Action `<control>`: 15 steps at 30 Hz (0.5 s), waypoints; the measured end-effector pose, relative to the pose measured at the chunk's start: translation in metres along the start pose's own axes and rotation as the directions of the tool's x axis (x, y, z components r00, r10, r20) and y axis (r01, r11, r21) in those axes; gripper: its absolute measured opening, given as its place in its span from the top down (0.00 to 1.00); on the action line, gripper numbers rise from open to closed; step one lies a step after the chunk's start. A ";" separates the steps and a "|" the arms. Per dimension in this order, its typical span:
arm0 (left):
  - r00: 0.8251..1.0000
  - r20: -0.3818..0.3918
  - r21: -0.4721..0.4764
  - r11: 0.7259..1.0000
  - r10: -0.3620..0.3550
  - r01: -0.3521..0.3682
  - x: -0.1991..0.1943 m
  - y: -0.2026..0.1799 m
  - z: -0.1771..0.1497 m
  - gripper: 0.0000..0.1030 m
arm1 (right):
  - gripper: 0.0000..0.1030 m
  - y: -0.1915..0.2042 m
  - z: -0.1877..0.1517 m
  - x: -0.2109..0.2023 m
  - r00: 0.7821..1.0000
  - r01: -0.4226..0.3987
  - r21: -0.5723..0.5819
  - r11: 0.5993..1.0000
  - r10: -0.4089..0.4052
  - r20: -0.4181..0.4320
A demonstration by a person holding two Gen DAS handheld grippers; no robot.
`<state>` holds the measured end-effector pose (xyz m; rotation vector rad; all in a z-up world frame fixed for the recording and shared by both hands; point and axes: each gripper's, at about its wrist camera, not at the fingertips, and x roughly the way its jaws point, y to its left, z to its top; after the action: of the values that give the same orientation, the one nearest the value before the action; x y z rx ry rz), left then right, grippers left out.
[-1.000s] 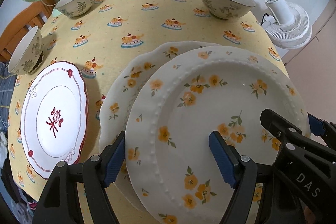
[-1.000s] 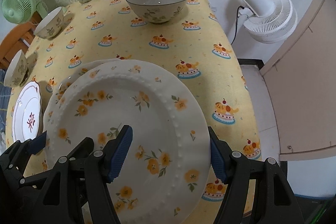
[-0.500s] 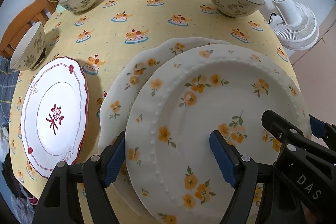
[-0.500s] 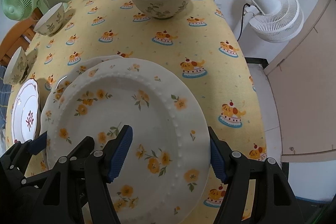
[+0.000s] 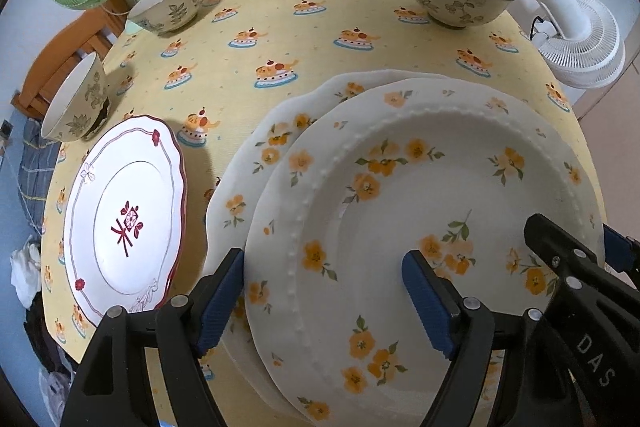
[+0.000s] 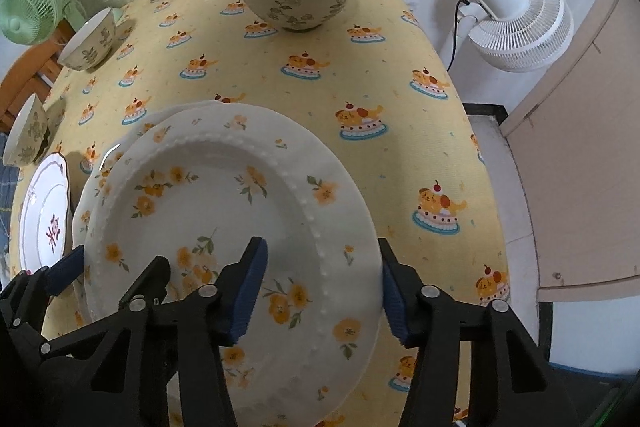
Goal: Organize plates and bowls
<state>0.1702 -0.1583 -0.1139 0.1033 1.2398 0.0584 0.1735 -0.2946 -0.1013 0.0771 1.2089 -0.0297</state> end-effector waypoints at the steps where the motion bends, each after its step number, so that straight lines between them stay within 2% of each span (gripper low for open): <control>1: 1.000 0.002 0.010 1.000 0.013 -0.013 -0.001 -0.002 0.000 0.21 | 0.48 0.000 0.000 0.000 1.000 0.005 -0.008 1.000 -0.005 -0.001; 9: 0.997 0.008 0.029 0.997 0.071 -0.071 -0.006 -0.006 -0.003 0.21 | 0.51 0.005 -0.003 -0.008 0.999 0.028 -0.060 0.998 -0.027 0.018; 15: 0.999 0.025 -0.007 0.999 0.049 -0.049 -0.014 0.001 -0.005 0.21 | 0.54 0.004 -0.002 -0.011 0.999 0.031 -0.057 0.998 -0.030 0.022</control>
<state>0.1613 -0.1585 -0.1020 0.1283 1.2123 0.1032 0.1680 -0.2907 -0.0916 0.0080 1.1892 -0.0228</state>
